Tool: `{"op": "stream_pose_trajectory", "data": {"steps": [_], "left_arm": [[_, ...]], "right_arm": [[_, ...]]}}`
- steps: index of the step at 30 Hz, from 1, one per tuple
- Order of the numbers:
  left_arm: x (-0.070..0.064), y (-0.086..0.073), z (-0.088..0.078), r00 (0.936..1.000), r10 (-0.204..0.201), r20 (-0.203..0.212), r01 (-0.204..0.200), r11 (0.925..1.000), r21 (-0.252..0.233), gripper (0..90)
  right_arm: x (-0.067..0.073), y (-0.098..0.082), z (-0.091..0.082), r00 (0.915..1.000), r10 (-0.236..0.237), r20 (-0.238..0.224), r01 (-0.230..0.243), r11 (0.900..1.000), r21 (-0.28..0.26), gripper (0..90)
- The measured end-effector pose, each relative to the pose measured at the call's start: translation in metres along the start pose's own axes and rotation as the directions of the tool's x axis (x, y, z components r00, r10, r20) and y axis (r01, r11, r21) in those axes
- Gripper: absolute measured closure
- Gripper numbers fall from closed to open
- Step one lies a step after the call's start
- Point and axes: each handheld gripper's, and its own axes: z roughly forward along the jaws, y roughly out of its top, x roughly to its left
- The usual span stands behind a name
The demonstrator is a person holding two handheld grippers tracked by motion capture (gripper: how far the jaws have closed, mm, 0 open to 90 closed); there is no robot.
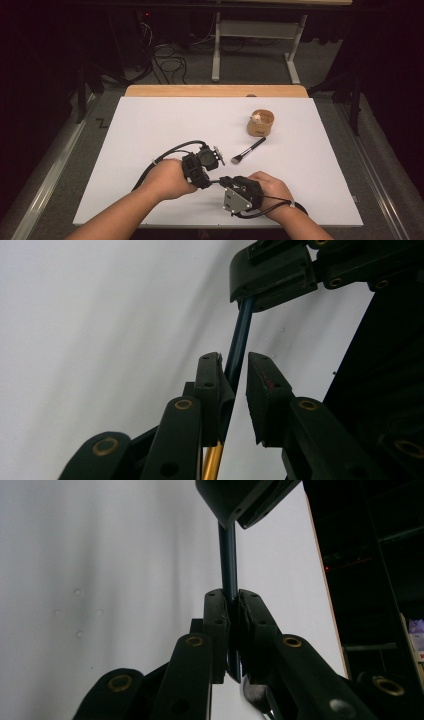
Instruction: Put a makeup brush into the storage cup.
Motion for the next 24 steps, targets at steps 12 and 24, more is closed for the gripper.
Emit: {"op": "stream_pose_trajectory", "data": {"steps": [12,24], "left_arm": [[0.0026,-0.0001,-0.0006,0.9995,-0.02,-0.025,0.02,0.9998,-0.003,66.4],[0.0039,-0.0006,-0.0018,0.999,-0.034,-0.03,0.034,0.9994,-0.003,58.5]], "right_arm": [[0.0011,0.0003,-0.0004,1.0,-0.003,0.002,0.003,1.0,0.003,85.6],[0.001,-0.0001,0.0004,1.0,0.001,-0.001,-0.001,1.0,0.011,85.9]]}}
